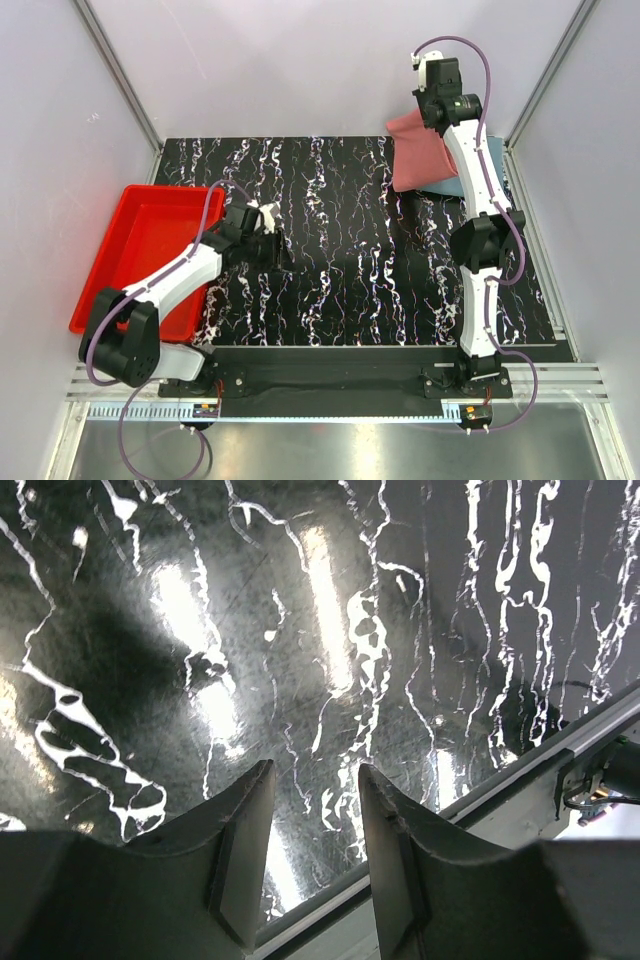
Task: Fold and stack the t-shirts
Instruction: Neatly place the folded tshirt to the corner
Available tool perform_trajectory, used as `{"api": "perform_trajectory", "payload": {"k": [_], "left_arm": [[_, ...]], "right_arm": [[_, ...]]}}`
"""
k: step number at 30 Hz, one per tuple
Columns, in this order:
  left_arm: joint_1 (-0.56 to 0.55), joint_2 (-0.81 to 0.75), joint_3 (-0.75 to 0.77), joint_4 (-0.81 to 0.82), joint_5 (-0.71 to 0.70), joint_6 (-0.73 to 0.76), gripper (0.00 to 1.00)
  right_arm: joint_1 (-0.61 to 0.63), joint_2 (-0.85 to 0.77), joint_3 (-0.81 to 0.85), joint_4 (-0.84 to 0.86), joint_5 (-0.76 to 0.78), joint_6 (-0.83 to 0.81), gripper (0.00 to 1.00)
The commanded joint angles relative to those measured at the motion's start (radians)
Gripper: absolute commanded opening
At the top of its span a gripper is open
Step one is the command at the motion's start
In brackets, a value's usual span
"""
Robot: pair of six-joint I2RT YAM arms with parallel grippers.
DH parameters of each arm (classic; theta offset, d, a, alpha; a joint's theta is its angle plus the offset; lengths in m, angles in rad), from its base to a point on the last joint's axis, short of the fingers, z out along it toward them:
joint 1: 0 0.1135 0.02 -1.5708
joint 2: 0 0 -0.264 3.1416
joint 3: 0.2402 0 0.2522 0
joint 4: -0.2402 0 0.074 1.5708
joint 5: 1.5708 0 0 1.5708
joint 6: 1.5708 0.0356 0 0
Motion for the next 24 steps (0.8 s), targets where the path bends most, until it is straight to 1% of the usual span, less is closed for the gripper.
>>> {"api": "perform_trajectory", "payload": {"k": [1,7,15,24], "left_arm": [[0.005,0.016,0.052,0.039,0.042,0.025,0.43],[0.005,0.022,0.051,0.025,0.048,0.028,0.43],[0.005,0.053,0.069,0.033,0.063,0.022,0.43],[0.005,0.065,0.083,0.022,0.065,0.022,0.43]], "right_arm": [[0.005,-0.07,0.03,0.024,-0.006,-0.016,0.0],[-0.005,-0.081,0.039,0.016,0.012,-0.013,0.0],[-0.018,-0.113,0.062,0.033,-0.014,-0.005,0.0],[-0.034,-0.127,0.042,0.034,-0.005,-0.01,0.0]]}}
